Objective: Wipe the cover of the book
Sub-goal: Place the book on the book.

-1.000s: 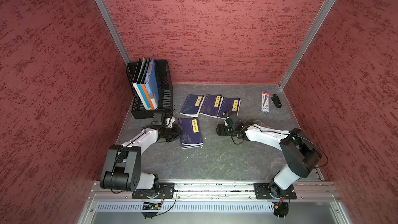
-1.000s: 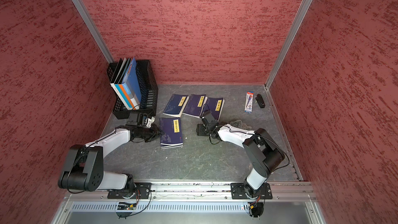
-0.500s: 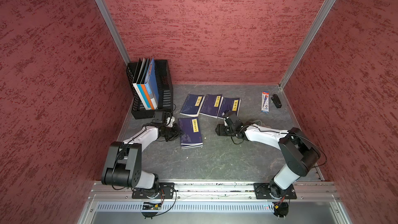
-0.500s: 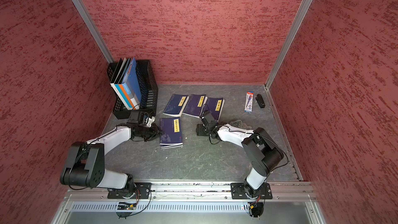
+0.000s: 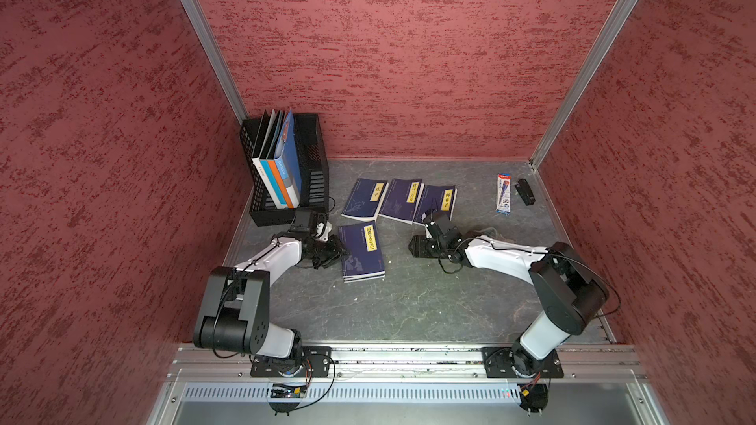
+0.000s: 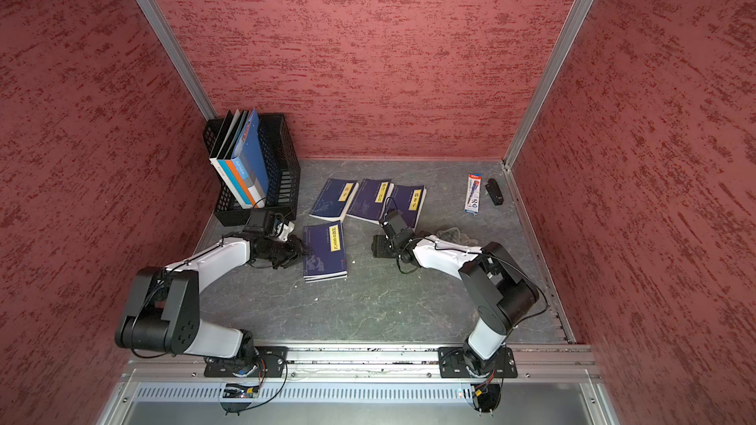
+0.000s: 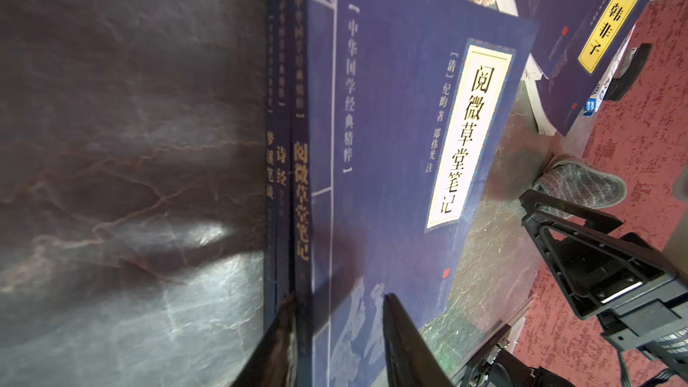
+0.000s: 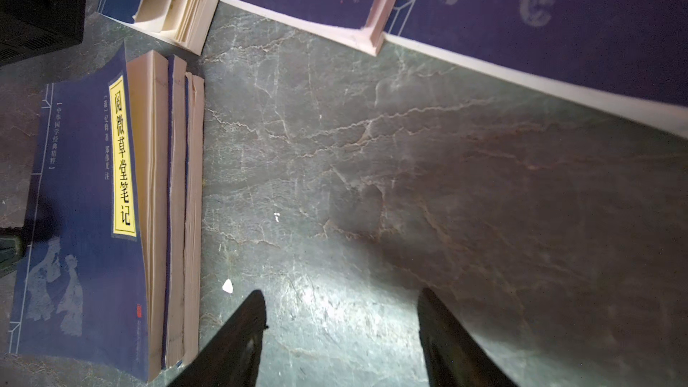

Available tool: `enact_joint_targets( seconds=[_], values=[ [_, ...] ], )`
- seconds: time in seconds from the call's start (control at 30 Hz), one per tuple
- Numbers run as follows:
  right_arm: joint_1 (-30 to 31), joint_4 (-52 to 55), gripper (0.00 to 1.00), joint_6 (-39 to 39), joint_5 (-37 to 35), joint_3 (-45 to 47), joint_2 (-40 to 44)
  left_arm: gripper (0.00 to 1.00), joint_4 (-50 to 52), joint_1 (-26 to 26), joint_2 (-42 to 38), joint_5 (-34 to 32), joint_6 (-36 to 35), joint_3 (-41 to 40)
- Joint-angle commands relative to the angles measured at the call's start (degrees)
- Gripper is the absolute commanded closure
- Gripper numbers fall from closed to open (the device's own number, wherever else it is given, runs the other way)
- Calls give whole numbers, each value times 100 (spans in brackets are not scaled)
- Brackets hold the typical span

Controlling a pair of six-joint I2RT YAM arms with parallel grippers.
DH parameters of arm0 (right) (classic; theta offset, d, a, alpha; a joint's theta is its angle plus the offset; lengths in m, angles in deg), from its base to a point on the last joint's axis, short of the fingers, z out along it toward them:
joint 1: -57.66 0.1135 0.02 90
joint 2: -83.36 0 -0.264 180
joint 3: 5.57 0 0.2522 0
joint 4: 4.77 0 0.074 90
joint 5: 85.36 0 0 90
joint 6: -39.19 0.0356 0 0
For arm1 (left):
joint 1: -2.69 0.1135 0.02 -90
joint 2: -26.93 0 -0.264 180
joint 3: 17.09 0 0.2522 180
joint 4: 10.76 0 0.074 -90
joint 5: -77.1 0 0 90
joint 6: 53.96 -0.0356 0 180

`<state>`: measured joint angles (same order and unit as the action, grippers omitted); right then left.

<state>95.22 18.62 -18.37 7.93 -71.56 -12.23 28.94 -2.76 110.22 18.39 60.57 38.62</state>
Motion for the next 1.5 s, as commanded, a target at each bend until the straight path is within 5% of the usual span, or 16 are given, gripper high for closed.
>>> enact_joint_targets(
  seconds=[0.0, 0.7, 0.93, 1.3, 1.47],
  values=[
    [19, -121, 35, -46, 67, -12, -25, 58, 57, -24, 3, -75, -138, 116],
    [31, -57, 35, -55, 27, 1, 80, 50, 381, -184, 159, -480, -264, 422],
    [-32, 217, 34, -231, -270, -157, 347, 33, 600, -356, -205, -927, -294, 578],
    [-1317, 705, 33, -769, -454, -721, 636, 19, 580, -1149, -111, -1256, -356, 1584],
    [-1861, 738, 43, -966, -509, -1059, 230, 19, 205, -1472, 308, -1230, -309, 2043]
  ],
)
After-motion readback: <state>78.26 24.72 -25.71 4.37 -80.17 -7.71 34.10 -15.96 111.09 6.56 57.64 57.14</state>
